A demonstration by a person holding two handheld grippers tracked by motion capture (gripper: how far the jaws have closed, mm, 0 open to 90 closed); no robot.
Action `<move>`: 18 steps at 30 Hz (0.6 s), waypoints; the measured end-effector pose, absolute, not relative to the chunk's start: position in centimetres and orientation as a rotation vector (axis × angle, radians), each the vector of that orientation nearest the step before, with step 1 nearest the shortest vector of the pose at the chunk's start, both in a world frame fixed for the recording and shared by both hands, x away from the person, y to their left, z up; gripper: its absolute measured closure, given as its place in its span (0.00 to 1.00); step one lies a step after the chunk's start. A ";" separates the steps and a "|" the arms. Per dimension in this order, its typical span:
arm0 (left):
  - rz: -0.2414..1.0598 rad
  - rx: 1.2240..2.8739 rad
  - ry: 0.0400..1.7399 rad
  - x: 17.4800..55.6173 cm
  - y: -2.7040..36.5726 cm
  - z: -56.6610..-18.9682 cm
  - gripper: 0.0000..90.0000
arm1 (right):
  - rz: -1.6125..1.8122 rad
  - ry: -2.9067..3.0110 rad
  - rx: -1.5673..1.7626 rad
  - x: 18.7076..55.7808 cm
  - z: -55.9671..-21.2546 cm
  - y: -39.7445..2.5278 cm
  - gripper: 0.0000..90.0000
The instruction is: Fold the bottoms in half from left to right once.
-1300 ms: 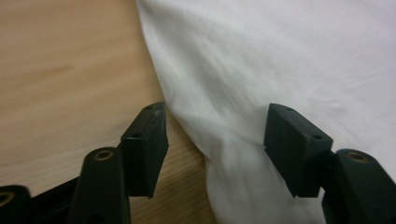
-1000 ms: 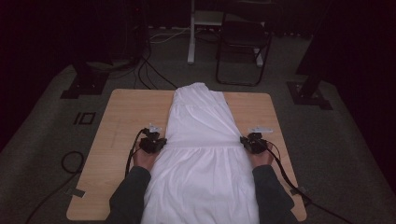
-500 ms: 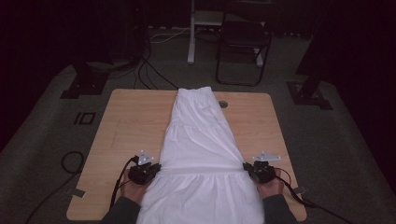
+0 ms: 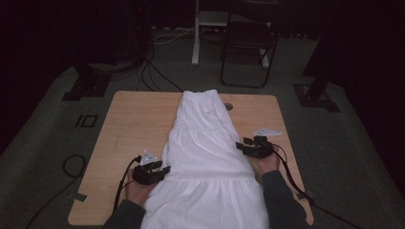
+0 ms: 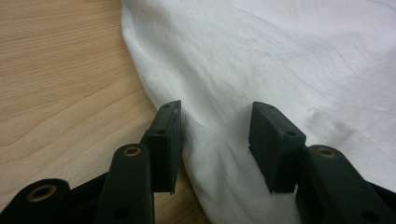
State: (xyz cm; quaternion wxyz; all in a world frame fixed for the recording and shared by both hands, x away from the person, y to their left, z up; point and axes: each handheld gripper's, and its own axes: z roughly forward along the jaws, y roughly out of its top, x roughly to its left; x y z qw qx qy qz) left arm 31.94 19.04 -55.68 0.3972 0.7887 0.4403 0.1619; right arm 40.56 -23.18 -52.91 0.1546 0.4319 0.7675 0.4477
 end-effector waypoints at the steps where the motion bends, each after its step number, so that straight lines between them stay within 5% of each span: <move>1: 0.410 1.998 1.115 31.9 19.0 -55.7 0.60 | 1.283 2.199 1.238 40.6 -52.9 -23.2 0.56; 8: 0.403 1.992 1.104 31.8 19.0 -55.8 0.58 | 1.238 2.255 1.248 46.5 -53.8 -19.2 0.56; 11: 0.398 1.995 1.101 31.7 19.0 -55.9 0.57 | 1.188 2.292 1.287 47.4 -54.5 -18.9 0.69; 12: 0.398 2.006 1.094 31.6 18.8 -56.0 0.56 | 1.111 2.351 1.274 47.9 -54.8 -18.9 0.99; 18: 0.381 2.017 1.101 31.3 18.7 -56.3 0.56 | 1.038 2.042 1.262 47.8 -51.3 -20.4 0.99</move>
